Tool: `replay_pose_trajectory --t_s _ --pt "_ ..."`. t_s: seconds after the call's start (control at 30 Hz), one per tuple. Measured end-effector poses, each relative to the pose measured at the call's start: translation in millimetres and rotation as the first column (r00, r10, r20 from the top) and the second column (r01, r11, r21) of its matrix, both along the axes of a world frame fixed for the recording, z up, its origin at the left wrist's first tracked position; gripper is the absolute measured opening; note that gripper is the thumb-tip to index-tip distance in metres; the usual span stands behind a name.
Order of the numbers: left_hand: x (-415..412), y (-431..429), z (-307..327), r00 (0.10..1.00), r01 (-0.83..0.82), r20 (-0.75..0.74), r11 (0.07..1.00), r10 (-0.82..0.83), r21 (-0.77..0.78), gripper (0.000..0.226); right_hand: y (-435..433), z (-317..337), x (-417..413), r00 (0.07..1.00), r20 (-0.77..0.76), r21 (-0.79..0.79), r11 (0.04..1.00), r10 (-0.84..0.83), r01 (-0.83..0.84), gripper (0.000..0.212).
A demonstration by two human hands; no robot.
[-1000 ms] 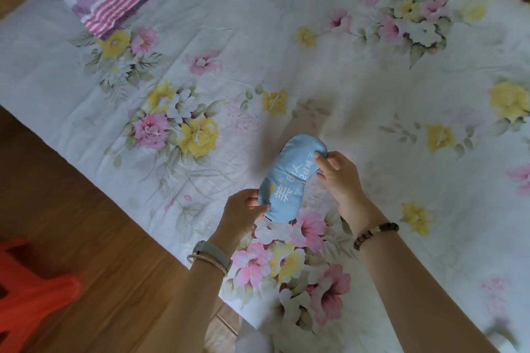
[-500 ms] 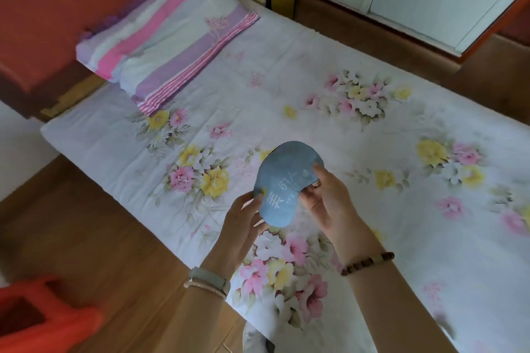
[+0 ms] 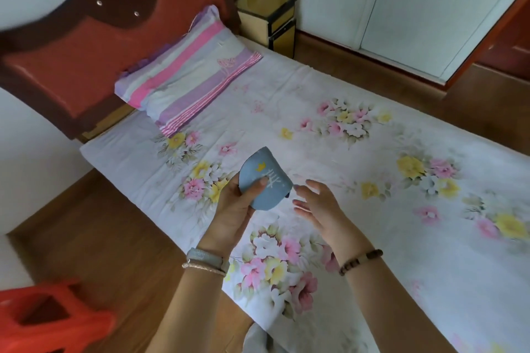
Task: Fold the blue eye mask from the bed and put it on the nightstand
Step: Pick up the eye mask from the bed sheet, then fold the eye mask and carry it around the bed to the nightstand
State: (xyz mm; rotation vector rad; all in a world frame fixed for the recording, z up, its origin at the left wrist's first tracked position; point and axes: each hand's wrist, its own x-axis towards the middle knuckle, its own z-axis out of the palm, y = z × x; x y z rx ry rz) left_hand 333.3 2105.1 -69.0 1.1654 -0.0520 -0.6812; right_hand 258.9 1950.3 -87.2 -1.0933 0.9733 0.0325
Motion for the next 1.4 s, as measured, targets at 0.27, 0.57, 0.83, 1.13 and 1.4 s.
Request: replay_pose_trajectory --t_s 0.27,0.57,0.83,1.13,1.4 --pt "-20.0 -0.5 25.8 0.988 0.136 0.059 0.98 -0.146 0.145 0.042 10.3 38.9 -20.1 0.983 0.18 0.18 0.982 0.025 -0.057 0.045" --pt "-38.0 -2.1 24.3 0.957 0.235 0.097 0.929 -0.272 0.285 0.045 18.6 38.2 -45.2 0.947 0.32 0.22 0.974 -0.01 -0.064 0.048" --pt "-49.0 -13.0 16.4 0.993 -0.04 0.117 0.869 -0.02 0.493 0.048 22.3 26.5 -44.8 0.963 0.227 -0.055 0.986 -0.143 0.159 0.038" --pt "-53.2 -5.3 21.4 0.977 0.119 -0.199 0.962 -0.071 0.245 0.02 22.7 30.0 -50.5 0.968 0.244 -0.208 0.972 -0.055 0.107 0.033" --pt "-42.0 6.6 34.1 0.991 0.121 -0.082 0.966 -0.105 0.227 0.031 21.4 51.2 -70.5 0.964 0.267 -0.132 0.991 0.003 0.034 0.02"
